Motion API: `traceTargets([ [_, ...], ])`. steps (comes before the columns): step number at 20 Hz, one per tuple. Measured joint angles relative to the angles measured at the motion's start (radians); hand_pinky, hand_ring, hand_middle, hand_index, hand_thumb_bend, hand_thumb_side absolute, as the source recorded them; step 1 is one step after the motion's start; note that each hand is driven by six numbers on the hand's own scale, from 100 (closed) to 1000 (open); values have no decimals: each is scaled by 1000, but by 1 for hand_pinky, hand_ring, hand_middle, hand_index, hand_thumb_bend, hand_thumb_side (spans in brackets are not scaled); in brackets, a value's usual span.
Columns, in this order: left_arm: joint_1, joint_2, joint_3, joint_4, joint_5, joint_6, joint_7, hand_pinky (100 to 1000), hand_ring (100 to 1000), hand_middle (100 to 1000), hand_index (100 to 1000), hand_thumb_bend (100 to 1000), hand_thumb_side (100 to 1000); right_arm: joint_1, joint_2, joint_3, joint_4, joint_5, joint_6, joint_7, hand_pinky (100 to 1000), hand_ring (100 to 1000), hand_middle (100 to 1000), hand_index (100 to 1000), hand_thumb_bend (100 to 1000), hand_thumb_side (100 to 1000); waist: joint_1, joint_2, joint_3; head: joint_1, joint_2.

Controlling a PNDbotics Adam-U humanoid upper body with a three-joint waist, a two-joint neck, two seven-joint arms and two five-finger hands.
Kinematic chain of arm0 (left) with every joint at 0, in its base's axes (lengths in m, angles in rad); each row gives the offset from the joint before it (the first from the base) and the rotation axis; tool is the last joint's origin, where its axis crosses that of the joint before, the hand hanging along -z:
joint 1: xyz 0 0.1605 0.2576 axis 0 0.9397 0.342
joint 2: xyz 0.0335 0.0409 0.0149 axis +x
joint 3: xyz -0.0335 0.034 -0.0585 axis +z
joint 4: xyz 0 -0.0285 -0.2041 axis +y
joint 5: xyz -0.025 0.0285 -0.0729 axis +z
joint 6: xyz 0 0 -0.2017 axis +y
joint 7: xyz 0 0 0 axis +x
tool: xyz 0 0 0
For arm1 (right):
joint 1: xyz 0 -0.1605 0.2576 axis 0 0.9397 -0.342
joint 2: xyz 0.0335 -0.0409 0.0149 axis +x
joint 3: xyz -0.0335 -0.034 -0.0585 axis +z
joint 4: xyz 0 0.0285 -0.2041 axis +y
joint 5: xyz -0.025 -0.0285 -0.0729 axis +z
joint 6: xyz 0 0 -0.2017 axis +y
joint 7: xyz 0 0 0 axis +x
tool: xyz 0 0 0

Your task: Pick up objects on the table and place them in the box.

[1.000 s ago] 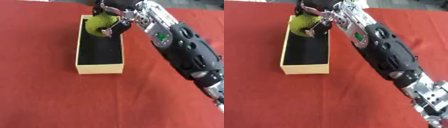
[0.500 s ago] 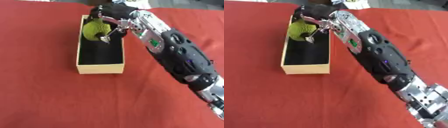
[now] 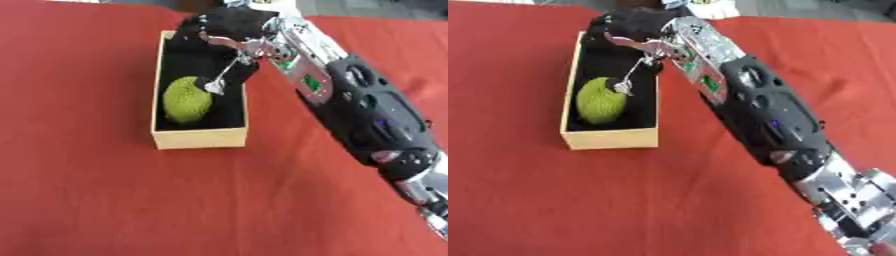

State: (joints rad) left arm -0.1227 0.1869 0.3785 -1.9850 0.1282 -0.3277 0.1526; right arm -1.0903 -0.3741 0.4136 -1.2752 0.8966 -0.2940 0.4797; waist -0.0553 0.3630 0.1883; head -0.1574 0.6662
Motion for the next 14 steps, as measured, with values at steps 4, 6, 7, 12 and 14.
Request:
traceTargets([
  [4,0,0,0,0,0,0,0,595,789,840,697,187,708,10,-10,-23,-32,5,7,-22,899,907,861,926,217,243,0,0,-4,1,0],
  [6,0,0,0,0,0,2,-1,595,789,841,697,187,708,17,-19,-42,-59,5,15,-43,890,895,850,920,177,192,0,0,-5,4,-1],
  [7,0,0,0,0,0,2,-1,595,790,841,696,187,708,19,-25,-53,-73,4,22,-55,887,889,844,914,151,158,0,0,-6,5,-1],
  [12,0,0,0,0,-2,3,-1,596,790,841,697,186,707,39,-61,-134,-171,-27,74,-122,855,848,808,876,100,100,0,0,-12,13,-1],
  [14,0,0,0,0,-2,3,-1,596,790,841,697,187,706,50,-78,-171,-214,-45,102,-151,854,846,807,871,100,152,1,0,-14,14,-1],
])
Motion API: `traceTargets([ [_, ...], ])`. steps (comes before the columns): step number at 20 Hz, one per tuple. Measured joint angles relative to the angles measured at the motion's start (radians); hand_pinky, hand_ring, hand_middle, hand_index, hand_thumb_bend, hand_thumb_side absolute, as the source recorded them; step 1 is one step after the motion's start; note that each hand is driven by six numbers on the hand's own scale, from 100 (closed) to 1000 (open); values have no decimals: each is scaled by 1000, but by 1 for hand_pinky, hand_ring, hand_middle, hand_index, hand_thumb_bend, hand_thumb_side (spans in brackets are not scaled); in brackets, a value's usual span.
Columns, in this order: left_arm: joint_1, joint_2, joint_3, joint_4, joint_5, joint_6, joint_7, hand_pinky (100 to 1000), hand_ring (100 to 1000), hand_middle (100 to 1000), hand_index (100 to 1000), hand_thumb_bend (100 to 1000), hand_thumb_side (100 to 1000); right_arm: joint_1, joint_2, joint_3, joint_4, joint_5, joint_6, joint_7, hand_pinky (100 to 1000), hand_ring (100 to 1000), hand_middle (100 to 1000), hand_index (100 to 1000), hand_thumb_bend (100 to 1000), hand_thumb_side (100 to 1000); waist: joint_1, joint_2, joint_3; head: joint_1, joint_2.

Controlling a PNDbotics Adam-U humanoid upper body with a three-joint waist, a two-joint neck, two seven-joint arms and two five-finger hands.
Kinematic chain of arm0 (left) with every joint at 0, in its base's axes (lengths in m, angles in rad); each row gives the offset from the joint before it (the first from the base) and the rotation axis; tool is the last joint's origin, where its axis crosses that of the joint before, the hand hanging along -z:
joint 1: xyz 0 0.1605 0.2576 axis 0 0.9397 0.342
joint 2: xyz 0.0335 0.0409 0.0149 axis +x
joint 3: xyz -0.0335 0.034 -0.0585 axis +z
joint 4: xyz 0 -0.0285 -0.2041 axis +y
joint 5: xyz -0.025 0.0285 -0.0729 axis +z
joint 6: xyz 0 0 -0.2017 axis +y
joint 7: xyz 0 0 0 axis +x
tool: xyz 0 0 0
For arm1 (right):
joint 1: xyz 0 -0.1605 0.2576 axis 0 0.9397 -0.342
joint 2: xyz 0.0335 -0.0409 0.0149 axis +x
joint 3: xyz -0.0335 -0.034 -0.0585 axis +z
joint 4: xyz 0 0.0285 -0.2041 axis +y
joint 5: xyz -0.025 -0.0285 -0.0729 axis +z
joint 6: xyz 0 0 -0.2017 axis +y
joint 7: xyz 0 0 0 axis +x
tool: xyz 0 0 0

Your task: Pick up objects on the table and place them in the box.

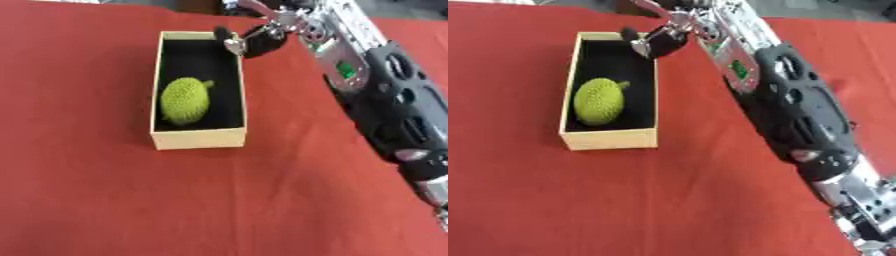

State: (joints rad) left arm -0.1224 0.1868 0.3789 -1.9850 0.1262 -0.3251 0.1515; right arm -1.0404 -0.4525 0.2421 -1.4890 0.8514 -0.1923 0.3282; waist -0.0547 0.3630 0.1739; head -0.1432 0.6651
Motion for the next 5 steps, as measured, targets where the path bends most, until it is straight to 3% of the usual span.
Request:
traceTargets([
  [5,0,0,1,0,-1,-1,3,596,791,842,697,187,706,49,-60,-87,-84,-38,73,-75,845,839,803,856,100,337,0,0,-5,8,0],
])
